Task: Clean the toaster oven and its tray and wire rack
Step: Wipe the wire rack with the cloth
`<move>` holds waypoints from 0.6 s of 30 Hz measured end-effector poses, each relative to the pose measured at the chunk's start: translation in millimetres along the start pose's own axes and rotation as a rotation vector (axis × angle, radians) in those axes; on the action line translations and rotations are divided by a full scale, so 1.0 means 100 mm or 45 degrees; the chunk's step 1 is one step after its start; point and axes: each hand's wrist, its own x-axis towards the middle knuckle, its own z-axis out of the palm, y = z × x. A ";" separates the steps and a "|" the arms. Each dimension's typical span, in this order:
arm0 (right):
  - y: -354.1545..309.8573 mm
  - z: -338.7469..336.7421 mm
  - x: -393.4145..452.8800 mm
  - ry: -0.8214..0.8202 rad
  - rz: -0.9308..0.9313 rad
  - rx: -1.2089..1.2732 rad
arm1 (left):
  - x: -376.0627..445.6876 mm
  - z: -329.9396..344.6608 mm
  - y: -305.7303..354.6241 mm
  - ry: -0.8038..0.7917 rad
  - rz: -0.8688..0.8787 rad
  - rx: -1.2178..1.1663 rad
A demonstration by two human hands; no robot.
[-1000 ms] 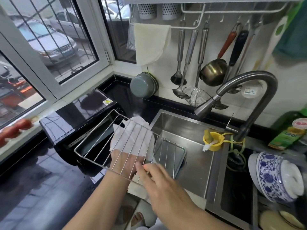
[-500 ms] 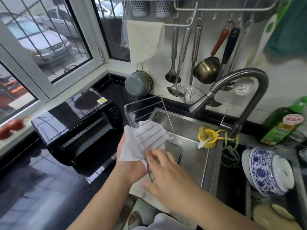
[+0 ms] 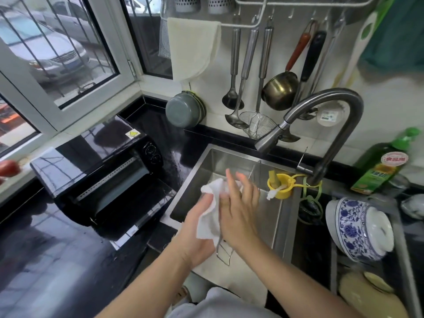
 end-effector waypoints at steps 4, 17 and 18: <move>-0.10 -0.05 0.18 0.307 0.224 0.388 | 0.02 0.05 -0.17 0.011 0.041 0.259; -0.26 -0.58 0.87 0.648 0.695 2.058 | 0.00 -0.34 -0.11 0.235 -0.076 1.064; -0.25 -0.59 0.89 0.643 0.716 2.074 | -0.01 -0.32 -0.10 0.240 -0.062 1.060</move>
